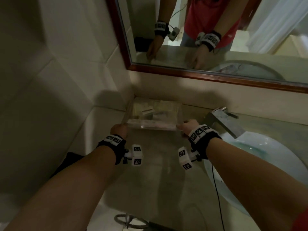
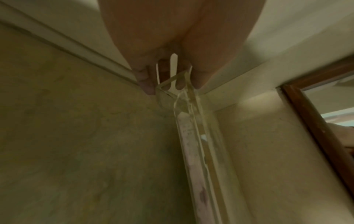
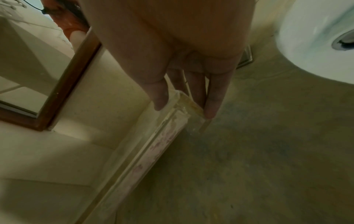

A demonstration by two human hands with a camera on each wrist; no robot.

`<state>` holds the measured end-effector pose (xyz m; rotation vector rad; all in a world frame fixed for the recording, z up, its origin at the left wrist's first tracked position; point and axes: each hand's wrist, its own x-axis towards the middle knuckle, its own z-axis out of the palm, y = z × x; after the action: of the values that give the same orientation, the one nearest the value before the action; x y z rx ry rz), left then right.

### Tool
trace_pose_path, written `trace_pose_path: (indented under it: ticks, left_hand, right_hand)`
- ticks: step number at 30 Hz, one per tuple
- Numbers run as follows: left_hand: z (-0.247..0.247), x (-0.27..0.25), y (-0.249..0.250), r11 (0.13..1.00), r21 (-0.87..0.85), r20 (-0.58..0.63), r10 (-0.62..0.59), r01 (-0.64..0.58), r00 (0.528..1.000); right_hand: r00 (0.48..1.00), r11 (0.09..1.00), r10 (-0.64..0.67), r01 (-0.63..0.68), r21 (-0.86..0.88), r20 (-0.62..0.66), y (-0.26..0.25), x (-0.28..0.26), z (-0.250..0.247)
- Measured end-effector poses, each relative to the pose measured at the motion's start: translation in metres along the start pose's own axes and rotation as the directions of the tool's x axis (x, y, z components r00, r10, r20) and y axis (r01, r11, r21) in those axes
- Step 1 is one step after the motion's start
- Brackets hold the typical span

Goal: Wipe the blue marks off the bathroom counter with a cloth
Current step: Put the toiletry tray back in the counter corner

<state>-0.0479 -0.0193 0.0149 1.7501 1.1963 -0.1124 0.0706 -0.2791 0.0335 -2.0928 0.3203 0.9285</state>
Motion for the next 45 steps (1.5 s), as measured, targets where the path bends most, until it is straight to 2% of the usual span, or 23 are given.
trace_pose_path:
  ticks: [6, 10, 12, 14, 15, 18, 25, 29, 32, 33, 35, 39, 41, 45]
  left_hand:
    - [-0.005, 0.017, 0.015, 0.991, 0.128, 0.054, 0.039, -0.046, 0.998]
    - [-0.004, 0.035, 0.01, 0.99, 0.136, -0.013, 0.033, -0.031, 0.999]
    - [-0.006, 0.041, 0.008, 0.991, 0.123, 0.02, 0.048, -0.05, 0.999]
    - [-0.005, 0.044, 0.008, 0.989, 0.145, 0.076, 0.012, -0.023, 0.997]
    - [-0.006, 0.045, 0.009, 0.98, 0.189, 0.099, 0.035, -0.054, 0.994]
    - [-0.004, 0.056, 0.006, 0.979, 0.17, 0.067, 0.104, -0.114, 0.992]
    - [0.0, 0.058, 0.01, 0.95, 0.301, 0.09, 0.054, -0.079, 0.995]
    - [0.0, 0.061, 0.008, 0.965, 0.251, 0.029, 0.072, -0.077, 0.997]
    - [0.0, 0.063, 0.006, 0.955, 0.286, 0.046, 0.068, -0.078, 0.997]
    - [0.0, 0.057, 0.008, 0.97, 0.236, 0.031, 0.058, -0.063, 0.998]
    - [-0.002, 0.055, 0.01, 0.966, 0.233, 0.044, 0.103, -0.11, 0.994]
    - [-0.001, 0.055, 0.005, 0.967, 0.243, 0.039, 0.071, -0.078, 0.997]
    - [-0.001, 0.052, 0.006, 0.978, 0.204, 0.078, 0.027, -0.043, 0.997]
    - [-0.004, 0.038, 0.014, 0.958, 0.267, 0.122, 0.078, -0.108, 0.989]
  right_hand:
    - [0.999, 0.999, 0.014, -0.015, -0.032, -0.051, -0.014, 0.01, 0.013]
    - [0.997, 0.997, 0.046, -0.051, -0.066, -0.069, -0.018, 0.014, 0.018]
    - [0.996, 0.995, 0.061, -0.066, -0.077, -0.067, -0.019, 0.017, 0.02]
    - [0.995, 0.995, 0.069, -0.074, -0.073, -0.067, -0.019, 0.019, 0.023]
    - [0.995, 0.994, 0.07, -0.075, -0.074, -0.064, -0.02, 0.019, 0.024]
    - [0.996, 0.994, 0.072, -0.077, -0.083, -0.059, -0.021, 0.02, 0.028]
    - [0.994, 0.992, 0.076, -0.084, -0.097, -0.081, -0.019, 0.021, 0.034]
    - [0.993, 0.987, 0.069, -0.081, -0.137, -0.092, -0.02, 0.019, 0.034]
    - [0.995, 0.987, 0.053, -0.066, -0.148, -0.09, -0.019, 0.019, 0.036]
    - [0.995, 0.986, 0.049, -0.062, -0.153, -0.089, -0.019, 0.017, 0.036]
    - [0.995, 0.984, 0.035, -0.05, -0.173, -0.089, -0.02, 0.015, 0.036]
    - [0.999, 0.966, 0.021, -0.031, -0.257, -0.042, -0.02, 0.01, 0.034]
    - [1.0, 0.958, 0.016, -0.023, -0.284, -0.025, -0.018, 0.01, 0.034]
    - [1.0, 0.933, 0.002, -0.004, -0.361, -0.006, -0.018, 0.007, 0.036]
